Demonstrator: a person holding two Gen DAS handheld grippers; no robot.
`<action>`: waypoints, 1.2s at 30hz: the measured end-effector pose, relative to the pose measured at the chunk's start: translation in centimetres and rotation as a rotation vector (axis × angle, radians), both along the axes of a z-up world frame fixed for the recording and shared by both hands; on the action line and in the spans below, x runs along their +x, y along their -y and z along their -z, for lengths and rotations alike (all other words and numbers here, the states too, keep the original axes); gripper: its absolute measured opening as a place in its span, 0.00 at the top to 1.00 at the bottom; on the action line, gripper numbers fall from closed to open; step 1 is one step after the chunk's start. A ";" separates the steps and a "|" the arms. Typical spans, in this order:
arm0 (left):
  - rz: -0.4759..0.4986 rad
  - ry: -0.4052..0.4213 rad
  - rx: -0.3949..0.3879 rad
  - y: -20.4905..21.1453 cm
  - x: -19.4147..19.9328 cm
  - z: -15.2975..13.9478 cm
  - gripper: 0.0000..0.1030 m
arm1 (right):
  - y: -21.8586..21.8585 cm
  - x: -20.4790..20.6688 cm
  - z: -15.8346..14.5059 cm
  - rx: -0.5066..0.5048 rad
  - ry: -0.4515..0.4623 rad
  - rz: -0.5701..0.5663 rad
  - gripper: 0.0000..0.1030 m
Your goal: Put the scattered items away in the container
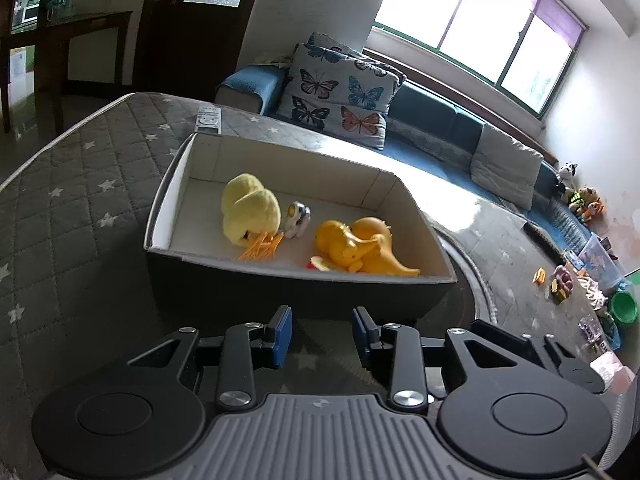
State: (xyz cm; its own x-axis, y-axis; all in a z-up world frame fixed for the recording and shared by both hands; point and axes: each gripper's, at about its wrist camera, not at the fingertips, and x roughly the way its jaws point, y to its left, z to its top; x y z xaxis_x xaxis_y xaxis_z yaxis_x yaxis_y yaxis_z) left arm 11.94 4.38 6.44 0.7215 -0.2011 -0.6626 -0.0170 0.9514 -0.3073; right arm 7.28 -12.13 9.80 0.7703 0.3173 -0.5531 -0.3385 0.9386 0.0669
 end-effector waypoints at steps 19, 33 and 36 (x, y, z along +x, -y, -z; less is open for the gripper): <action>-0.035 -0.049 0.040 0.1 -3.0 2.3 0.65 | 0.4 -1.7 1.6 -0.004 -0.043 0.050 0.00; -0.047 -0.088 0.054 0.5 -3.6 3.5 0.65 | 0.3 -2.6 2.9 0.008 -0.077 0.058 0.00; -0.046 -0.100 0.076 0.8 -3.5 3.7 0.65 | 0.4 -2.7 3.1 0.011 -0.082 0.066 0.00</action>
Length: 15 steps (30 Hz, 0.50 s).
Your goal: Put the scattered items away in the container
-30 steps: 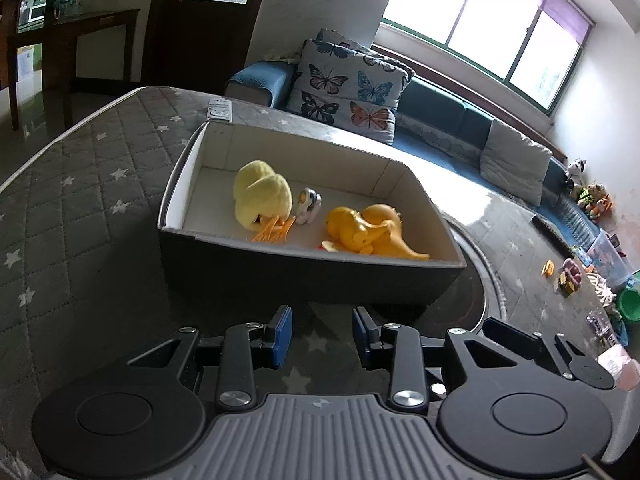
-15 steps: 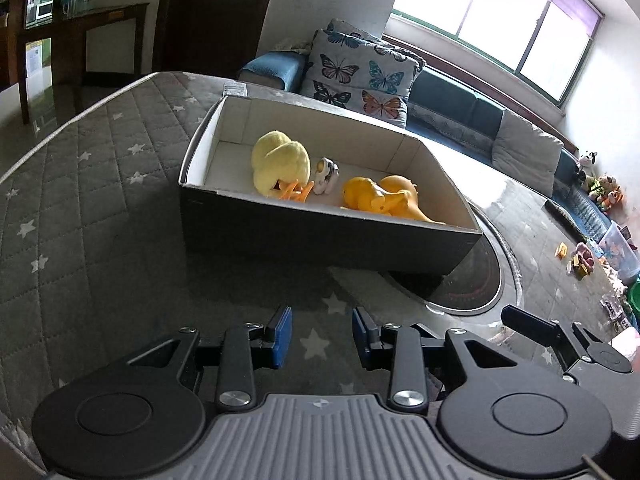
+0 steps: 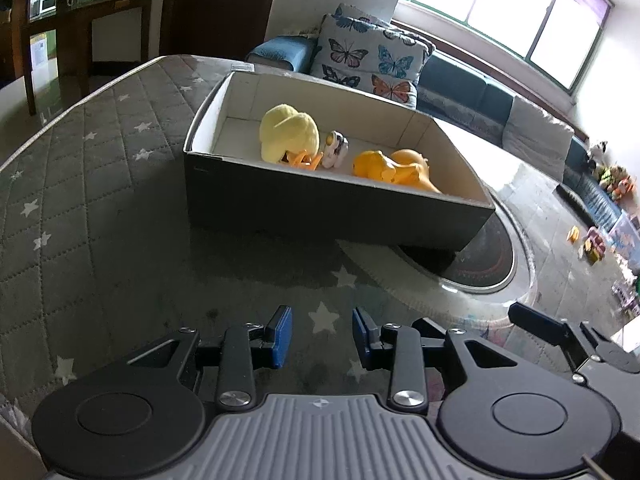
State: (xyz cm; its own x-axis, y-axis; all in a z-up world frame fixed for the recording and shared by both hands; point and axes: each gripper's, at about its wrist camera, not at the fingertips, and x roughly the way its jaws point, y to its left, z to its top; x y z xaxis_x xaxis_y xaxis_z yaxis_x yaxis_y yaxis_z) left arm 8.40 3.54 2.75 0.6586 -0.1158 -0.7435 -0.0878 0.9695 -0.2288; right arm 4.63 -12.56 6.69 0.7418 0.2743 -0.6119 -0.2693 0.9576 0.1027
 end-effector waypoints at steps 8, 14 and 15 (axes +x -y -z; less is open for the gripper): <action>-0.005 -0.012 0.040 0.3 0.1 0.2 0.65 | -0.2 0.1 0.5 -0.008 -0.018 0.000 0.00; -0.014 -0.013 0.070 0.3 0.3 0.3 0.65 | -0.3 0.4 0.7 -0.018 -0.030 0.006 0.00; -0.016 -0.015 0.074 0.3 0.4 0.3 0.65 | -0.3 0.5 0.7 -0.019 -0.032 0.007 0.00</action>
State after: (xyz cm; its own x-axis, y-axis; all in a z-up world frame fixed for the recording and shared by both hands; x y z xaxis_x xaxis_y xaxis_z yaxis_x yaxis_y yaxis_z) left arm 8.76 3.22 2.40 0.6487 -0.0500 -0.7594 -0.1059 0.9822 -0.1551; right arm 5.10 -12.27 5.96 0.7236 0.2574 -0.6404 -0.2599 0.9612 0.0926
